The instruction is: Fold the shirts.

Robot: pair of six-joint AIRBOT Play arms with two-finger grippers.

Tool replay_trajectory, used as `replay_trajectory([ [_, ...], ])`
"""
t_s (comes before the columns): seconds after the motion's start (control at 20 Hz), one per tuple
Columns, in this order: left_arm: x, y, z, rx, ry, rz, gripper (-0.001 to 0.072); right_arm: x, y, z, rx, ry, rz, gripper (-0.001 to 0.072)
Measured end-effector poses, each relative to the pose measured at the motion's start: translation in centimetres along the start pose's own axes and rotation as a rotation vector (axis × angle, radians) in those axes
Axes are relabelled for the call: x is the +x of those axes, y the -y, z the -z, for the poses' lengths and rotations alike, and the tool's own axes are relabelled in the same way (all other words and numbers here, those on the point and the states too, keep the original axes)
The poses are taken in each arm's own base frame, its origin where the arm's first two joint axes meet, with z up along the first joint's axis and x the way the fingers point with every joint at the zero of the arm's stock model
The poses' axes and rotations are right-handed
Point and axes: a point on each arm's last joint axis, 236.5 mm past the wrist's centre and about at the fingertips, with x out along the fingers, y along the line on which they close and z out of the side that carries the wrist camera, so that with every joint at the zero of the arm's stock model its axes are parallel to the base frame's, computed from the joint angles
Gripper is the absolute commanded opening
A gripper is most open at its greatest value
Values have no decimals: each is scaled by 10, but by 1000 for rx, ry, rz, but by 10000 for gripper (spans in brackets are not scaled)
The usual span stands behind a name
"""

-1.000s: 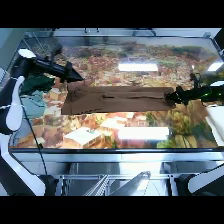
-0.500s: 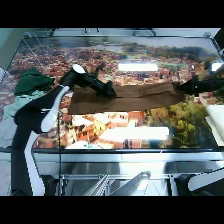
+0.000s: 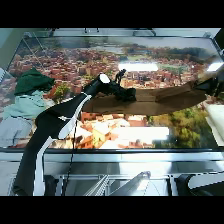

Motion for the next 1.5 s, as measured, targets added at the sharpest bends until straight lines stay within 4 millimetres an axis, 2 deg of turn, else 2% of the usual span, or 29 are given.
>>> replay_trajectory([
  [0.1,-8,22,-8,-2,16,62,23,0,-26,-7,-35,25,-65,19],
  [0.15,-19,35,-14,4,34,104,23,3,-45,-11,-61,37,-108,19],
  [0.25,-57,59,-33,18,91,191,23,15,-87,-16,-126,46,-180,19],
  [0.35,-109,73,-48,42,135,250,23,41,-120,-19,-178,32,-209,18],
  [0.45,-162,82,-52,70,159,289,23,83,-148,-18,-220,-4,-213,18],
  [0.55,-219,84,-51,103,182,309,23,137,-169,-14,-258,-38,-187,19],
  [0.75,-323,85,-43,183,289,294,23,263,-199,9,-312,-74,-143,19],
  [0.8,-348,84,-40,200,329,283,23,295,-200,17,-313,-78,-128,83],
  [0.85,-368,83,-36,214,361,271,23,326,-199,27,-311,-82,-115,423],
  [0.9,-386,81,-31,222,389,258,23,358,-196,38,-308,-83,-100,553],
  [1.0,-414,73,-22,218,444,230,23,404,-193,59,-305,-87,-104,548],
  [1.05,-426,69,-17,214,466,220,23,415,-195,63,-306,-80,-115,467],
  [1.1,-434,64,-12,207,481,210,24,418,-199,64,-313,-69,-130,280],
  [1.15,-440,58,-7,197,494,202,23,415,-204,60,-323,-56,-143,279],
  [1.2,-445,52,-1,183,506,194,23,405,-207,50,-337,-37,-150,342],
  [1.3,-450,40,9,159,521,185,23,370,-209,26,-361,-5,-151,365],
  [1.4,-449,28,17,132,523,186,24,325,-196,8,-351,-11,-109,364],
  [1.5,-446,22,24,110,519,198,23,280,-167,-3,-316,-28,-26,365],
])
